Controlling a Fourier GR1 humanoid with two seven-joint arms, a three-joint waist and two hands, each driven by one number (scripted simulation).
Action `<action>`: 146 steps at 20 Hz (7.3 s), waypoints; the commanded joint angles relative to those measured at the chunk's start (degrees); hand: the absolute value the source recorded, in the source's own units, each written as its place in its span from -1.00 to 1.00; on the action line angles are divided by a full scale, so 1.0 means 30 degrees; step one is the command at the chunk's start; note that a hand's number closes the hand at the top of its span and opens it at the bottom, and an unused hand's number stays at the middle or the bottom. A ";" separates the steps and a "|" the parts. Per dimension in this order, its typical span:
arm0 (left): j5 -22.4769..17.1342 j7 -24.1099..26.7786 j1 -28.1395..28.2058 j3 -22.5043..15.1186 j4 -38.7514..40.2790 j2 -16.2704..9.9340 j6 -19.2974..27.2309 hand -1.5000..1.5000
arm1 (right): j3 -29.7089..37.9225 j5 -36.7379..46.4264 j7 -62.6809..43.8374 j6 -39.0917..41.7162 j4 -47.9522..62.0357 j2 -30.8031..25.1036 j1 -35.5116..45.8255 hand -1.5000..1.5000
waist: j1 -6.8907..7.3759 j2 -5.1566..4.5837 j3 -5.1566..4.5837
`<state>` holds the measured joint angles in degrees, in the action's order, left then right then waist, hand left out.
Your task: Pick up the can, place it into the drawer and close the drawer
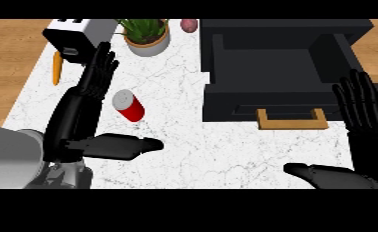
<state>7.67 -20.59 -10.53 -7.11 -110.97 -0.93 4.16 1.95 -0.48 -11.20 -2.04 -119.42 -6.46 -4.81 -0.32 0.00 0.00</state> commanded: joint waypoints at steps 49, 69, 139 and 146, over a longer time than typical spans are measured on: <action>-0.1730 0.9448 0.0995 0.3962 1.1896 -0.1070 0.0051 -1.00 | 0.3201 -0.1095 0.3979 0.4876 -0.0014 0.1297 -0.4950 -1.00 | 0.0015 0.0015 0.0000; -0.2380 1.2722 -0.0955 0.5395 1.8257 -0.1918 -0.0640 -1.00 | 0.2969 -0.0615 0.2678 0.4510 -0.1196 0.1816 -0.4228 -1.00 | -0.0022 0.0006 -0.0004; -0.3937 0.9363 -0.3540 0.3066 1.2552 -0.0888 0.0371 1.00 | 0.4707 -0.2199 0.1729 0.4793 -0.2141 0.1542 -0.4157 -1.00 | 0.0088 0.0050 0.0010; -0.2652 0.5299 -0.5438 0.1409 0.9553 0.0034 0.2086 1.00 | 0.4588 -0.2146 0.0628 0.4000 -0.2615 0.1684 -0.2936 -1.00 | 0.0084 0.0032 0.0005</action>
<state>-2.37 1.49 -23.04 -0.38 -78.43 -2.24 7.73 16.08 -7.45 -6.13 11.94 -126.22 -1.22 -16.93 -0.09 0.15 0.04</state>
